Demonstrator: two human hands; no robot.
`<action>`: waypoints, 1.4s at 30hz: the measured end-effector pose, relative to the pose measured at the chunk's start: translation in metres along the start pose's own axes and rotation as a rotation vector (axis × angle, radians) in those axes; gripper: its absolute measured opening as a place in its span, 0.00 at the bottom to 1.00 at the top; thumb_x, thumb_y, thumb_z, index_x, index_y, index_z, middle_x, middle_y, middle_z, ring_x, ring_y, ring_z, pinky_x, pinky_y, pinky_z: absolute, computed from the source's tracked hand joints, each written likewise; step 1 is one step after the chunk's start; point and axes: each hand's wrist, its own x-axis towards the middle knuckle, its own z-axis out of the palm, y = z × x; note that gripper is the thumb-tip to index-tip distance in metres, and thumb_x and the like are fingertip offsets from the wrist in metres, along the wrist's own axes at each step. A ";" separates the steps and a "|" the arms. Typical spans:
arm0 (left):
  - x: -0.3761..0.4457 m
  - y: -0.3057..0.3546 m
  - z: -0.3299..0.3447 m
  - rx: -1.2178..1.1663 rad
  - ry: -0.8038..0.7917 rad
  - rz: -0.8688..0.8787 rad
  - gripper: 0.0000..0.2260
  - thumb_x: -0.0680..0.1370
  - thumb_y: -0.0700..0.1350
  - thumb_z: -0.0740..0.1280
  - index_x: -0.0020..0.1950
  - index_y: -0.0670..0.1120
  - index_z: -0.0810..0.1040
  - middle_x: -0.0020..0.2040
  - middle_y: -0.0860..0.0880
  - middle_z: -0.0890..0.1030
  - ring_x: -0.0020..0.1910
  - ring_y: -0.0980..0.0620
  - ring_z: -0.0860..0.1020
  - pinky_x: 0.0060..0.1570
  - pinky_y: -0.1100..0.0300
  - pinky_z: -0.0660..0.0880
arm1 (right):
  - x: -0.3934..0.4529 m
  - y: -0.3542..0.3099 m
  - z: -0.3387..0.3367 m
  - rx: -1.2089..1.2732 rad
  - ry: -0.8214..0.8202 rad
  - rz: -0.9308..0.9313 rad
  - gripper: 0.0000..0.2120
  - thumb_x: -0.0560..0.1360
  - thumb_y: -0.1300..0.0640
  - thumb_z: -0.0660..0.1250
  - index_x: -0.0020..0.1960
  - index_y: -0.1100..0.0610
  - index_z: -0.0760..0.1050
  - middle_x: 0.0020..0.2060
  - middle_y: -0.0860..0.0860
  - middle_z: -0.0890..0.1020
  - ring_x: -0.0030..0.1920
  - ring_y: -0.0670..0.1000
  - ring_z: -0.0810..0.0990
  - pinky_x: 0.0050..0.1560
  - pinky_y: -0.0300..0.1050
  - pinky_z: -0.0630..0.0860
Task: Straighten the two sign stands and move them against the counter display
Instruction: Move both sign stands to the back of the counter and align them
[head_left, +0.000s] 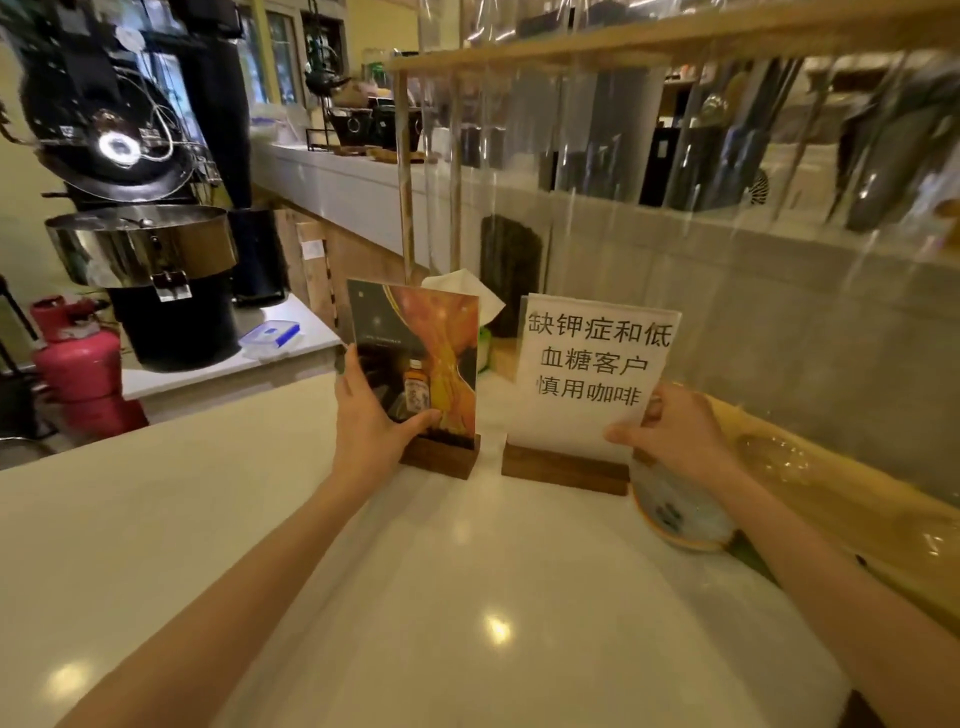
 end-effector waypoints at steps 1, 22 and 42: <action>0.002 0.002 0.007 -0.008 -0.008 0.008 0.48 0.62 0.47 0.78 0.73 0.45 0.52 0.69 0.42 0.65 0.66 0.46 0.69 0.66 0.52 0.68 | 0.001 0.002 -0.003 -0.014 0.008 -0.004 0.23 0.64 0.65 0.75 0.57 0.58 0.76 0.54 0.55 0.83 0.48 0.51 0.80 0.48 0.44 0.77; 0.041 0.018 0.085 -0.007 -0.126 0.043 0.50 0.63 0.48 0.77 0.74 0.48 0.48 0.72 0.43 0.63 0.69 0.45 0.66 0.68 0.48 0.66 | 0.018 0.020 -0.013 -0.129 0.096 -0.036 0.25 0.66 0.63 0.74 0.61 0.58 0.73 0.57 0.54 0.81 0.54 0.52 0.80 0.42 0.34 0.73; 0.042 0.010 0.093 0.103 -0.294 0.109 0.54 0.64 0.47 0.77 0.75 0.48 0.39 0.78 0.46 0.49 0.75 0.47 0.55 0.73 0.51 0.57 | 0.024 0.005 -0.025 0.192 0.070 -0.011 0.17 0.65 0.60 0.75 0.51 0.49 0.78 0.51 0.49 0.84 0.50 0.49 0.83 0.51 0.51 0.80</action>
